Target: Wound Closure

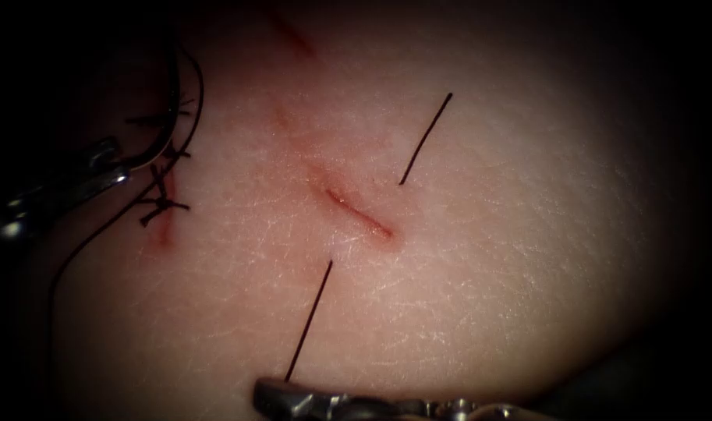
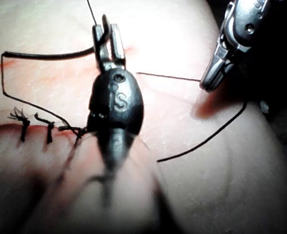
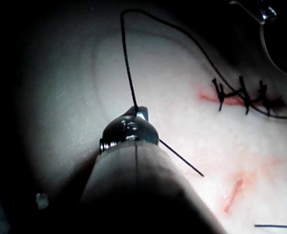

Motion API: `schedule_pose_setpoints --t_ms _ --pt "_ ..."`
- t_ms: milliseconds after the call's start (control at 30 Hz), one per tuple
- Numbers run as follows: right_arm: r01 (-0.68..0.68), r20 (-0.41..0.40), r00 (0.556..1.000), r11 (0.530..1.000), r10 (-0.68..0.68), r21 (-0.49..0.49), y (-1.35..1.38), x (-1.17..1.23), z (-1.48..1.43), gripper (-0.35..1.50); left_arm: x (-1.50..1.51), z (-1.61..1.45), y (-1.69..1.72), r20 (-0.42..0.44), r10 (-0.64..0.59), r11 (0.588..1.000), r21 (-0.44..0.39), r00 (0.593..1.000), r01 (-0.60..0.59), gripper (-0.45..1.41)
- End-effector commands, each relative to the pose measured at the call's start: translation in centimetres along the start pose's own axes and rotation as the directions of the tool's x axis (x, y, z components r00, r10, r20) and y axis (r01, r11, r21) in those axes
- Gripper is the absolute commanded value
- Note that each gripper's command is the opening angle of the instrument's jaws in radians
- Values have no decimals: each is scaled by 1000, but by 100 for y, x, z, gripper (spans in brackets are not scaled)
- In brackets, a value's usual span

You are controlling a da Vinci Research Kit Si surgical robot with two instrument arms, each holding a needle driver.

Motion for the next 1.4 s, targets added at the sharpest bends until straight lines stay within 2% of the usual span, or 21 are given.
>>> schedule_pose_setpoints --t_ms 33,67,100,133,167,200,300,400,567,633,700,800,833,867,900,933,1000,1133,1233,1300,1400 --pt "-4 -1 1000 1000 4 3 -2 12 10 -35 -4 8 2 -3 0 1000 -1 1000 0 -45" --pt "-6 1 1000 1000 6 1 -1 13 12 -35 -4 8 2 -2 0 1000 -1 1000 0 -45" --pt "-7 2 1000 1000 7 0 0 13 13 -10 -4 8 2 -2 0 1000 -1 1000 0 -45" --pt "-26 6 1000 1000 26 1 1 13 14 41 -4 8 2 -2 0 1000 -1 1000 0 -45" --pt "-49 12 999 999 49 -2 3 9 14 126 -3 8 2 -2 0 1000 -1 1000 0 -45" --pt "-52 18 998 999 52 -6 3 7 11 133 -3 8 2 -4 0 1000 -3 1000 0 -45" --pt "-42 65 997 998 45 -41 3 -5 -6 135 -4 8 2 -4 0 1000 -4 1000 0 -45" --pt "-42 145 988 994 57 -103 13 -20 -29 146 -4 8 2 -4 0 1000 -4 1000 0 -45" --pt "-79 269 956 985 118 -151 54 -64 -94 148 -8 12 6 1 7 1000 -17 1000 -7 -45" --pt "-89 278 951 982 134 -167 60 -68 -98 148 -10 14 8 5 11 1000 -23 1000 -11 -45" --pt "-191 177 957 959 229 -207 71 -76 -103 128 -12 16 10 6 15 1000 -28 1000 -15 -45" --pt "-446 50 877 849 477 -284 86 -83 -100 114 -13 17 12 6 16 999 -32 1000 -16 -45" --pt "-639 -74 757 712 649 -291 94 -88 -94 114 -13 18 12 8 16 999 -34 1000 -16 -45" --pt "-737 -169 668 611 725 -289 104 -94 -86 111 -13 17 12 8 16 999 -34 1000 -16 -45" --pt "-737 -169 668 611 725 -289 104 -94 -86 111 -13 17 12 8 16 999 -34 1000 -16 -45" --pt "-774 -192 622 561 759 -293 113 -101 -78 111 -13 17 12 8 16 999 -34 1000 -16 -45" --pt "-790 -201 598 529 776 -309 123 -109 -68 111 -13 17 12 7 16 999 -36 1000 -16 -45" --pt "-846 -277 515 427 811 -320 143 -129 -48 114 -13 17 13 7 16 999 -36 1000 -16 -45" --pt "-897 -356 413 307 838 -319 162 -153 -25 121 -13 17 13 7 17 999 -36 1000 -16 -45" --pt "-910 -370 385 281 846 -304 166 -159 -16 123 -13 17 13 7 17 999 -36 1000 -16 -45" --pt "-912 -378 384 283 842 -297 170 -164 -6 114 -13 17 13 5 16 999 -39 1000 -16 -45"
